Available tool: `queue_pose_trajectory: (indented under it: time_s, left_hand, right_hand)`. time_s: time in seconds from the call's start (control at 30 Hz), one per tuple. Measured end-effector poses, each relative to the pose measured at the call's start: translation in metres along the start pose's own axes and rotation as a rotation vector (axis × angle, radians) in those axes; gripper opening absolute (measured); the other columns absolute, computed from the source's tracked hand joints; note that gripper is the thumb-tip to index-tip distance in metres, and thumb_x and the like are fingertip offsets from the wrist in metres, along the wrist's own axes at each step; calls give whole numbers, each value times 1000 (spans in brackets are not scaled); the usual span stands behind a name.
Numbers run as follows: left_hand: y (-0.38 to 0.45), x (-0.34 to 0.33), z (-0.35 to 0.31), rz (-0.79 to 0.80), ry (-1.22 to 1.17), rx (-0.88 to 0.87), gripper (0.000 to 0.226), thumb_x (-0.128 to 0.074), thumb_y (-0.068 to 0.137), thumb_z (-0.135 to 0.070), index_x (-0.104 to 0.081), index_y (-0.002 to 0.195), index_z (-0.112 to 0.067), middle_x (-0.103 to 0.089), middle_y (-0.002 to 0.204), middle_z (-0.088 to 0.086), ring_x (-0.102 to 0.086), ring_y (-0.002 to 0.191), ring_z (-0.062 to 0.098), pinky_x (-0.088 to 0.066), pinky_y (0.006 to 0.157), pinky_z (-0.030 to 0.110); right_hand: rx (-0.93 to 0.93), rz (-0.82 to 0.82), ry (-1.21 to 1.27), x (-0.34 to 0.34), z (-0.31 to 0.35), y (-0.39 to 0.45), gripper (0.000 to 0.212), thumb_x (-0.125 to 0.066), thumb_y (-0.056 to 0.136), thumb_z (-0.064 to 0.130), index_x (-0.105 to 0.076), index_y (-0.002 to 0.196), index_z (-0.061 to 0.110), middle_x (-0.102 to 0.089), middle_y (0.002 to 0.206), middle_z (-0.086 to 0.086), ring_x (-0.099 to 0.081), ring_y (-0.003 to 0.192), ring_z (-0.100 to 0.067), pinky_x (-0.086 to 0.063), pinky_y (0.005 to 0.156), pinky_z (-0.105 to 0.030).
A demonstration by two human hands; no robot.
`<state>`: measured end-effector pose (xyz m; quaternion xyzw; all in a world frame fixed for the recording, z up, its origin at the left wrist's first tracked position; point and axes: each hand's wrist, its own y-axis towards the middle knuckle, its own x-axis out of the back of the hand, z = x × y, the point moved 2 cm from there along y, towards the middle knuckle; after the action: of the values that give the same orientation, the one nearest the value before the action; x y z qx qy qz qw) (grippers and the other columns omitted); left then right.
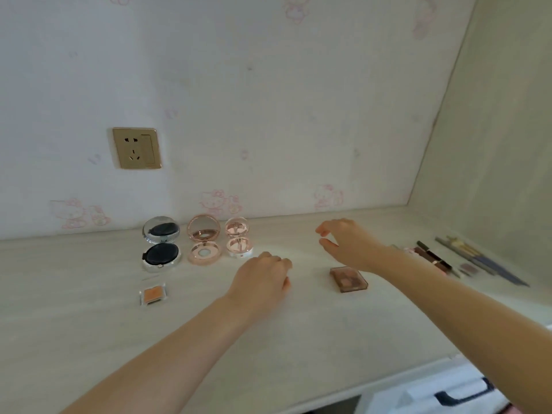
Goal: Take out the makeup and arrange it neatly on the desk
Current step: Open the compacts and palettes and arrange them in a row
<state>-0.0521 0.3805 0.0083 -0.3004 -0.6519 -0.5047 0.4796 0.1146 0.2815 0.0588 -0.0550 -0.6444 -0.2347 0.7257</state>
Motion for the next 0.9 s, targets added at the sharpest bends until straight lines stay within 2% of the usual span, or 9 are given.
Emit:
queue_pose_trajectory:
  time_s: [0.13, 0.27, 0.33, 0.43, 0.53, 0.67, 0.77, 0.9]
  left_hand:
    - [18, -13, -38, 55, -111, -33, 34, -44, 92, -26, -55, 123, -17, -62, 118, 1, -49, 118, 22, -46, 90, 37]
    - [32, -28, -64, 113, -218, -30, 50, -48, 94, -36, -41, 140, -17, -50, 137, 2, -38, 131, 22, -40, 102, 37]
    - [37, -35, -71, 141, -274, -6, 56, -51, 93, -40, -37, 142, -16, -48, 140, 3, -34, 134, 22, -36, 105, 36]
    - [42, -41, -78, 165, -303, 12, 61, -54, 91, -42, -36, 142, -14, -46, 141, 5, -30, 137, 21, -34, 107, 34]
    - [47, -46, -78, 185, -325, 40, 62, -56, 89, -43, -38, 140, -13, -48, 139, 6, -31, 136, 22, -35, 106, 34]
    - [49, -52, -74, 187, -378, 72, 46, -56, 89, -42, -50, 124, -14, -58, 122, 4, -42, 124, 23, -41, 97, 37]
    - [48, -57, -72, 180, -436, 89, 43, -56, 89, -45, -53, 120, -16, -60, 118, 2, -44, 120, 22, -43, 93, 37]
    - [47, -59, -67, 177, -497, 110, 50, -58, 89, -44, -49, 130, -17, -56, 125, 1, -42, 123, 21, -41, 98, 35]
  right_hand:
    - [-92, 16, 18, 6, -47, -37, 30, -46, 96, 29, -59, 122, 22, -64, 117, 7, -58, 108, -14, -46, 94, -31]
    - [-152, 49, -2, 5, -73, -64, 30, -47, 95, 33, -59, 122, 25, -64, 117, 12, -57, 112, -11, -43, 98, -31]
    - [-147, 62, -37, 4, -77, -71, 32, -47, 95, 36, -56, 124, 27, -62, 120, 15, -55, 115, -10, -39, 100, -29]
    - [-123, 112, -26, -3, -79, -72, 39, -50, 95, 37, -51, 131, 25, -56, 129, 11, -47, 124, -11, -30, 103, -25]
    - [-101, 169, 41, -14, -78, -70, 51, -56, 90, 39, -45, 137, 23, -49, 139, 5, -39, 132, -15, -30, 110, -29]
    - [-91, 221, 74, -25, -74, -64, 61, -60, 87, 41, -39, 141, 24, -42, 144, 3, -34, 135, -17, -29, 110, -32]
    - [-80, 224, 113, -31, -70, -60, 63, -62, 85, 39, -39, 142, 24, -43, 143, 2, -35, 135, -18, -31, 109, -33]
    - [-41, 218, 122, -33, -63, -55, 53, -62, 88, 34, -47, 137, 21, -51, 135, 0, -45, 126, -18, -34, 104, -29]
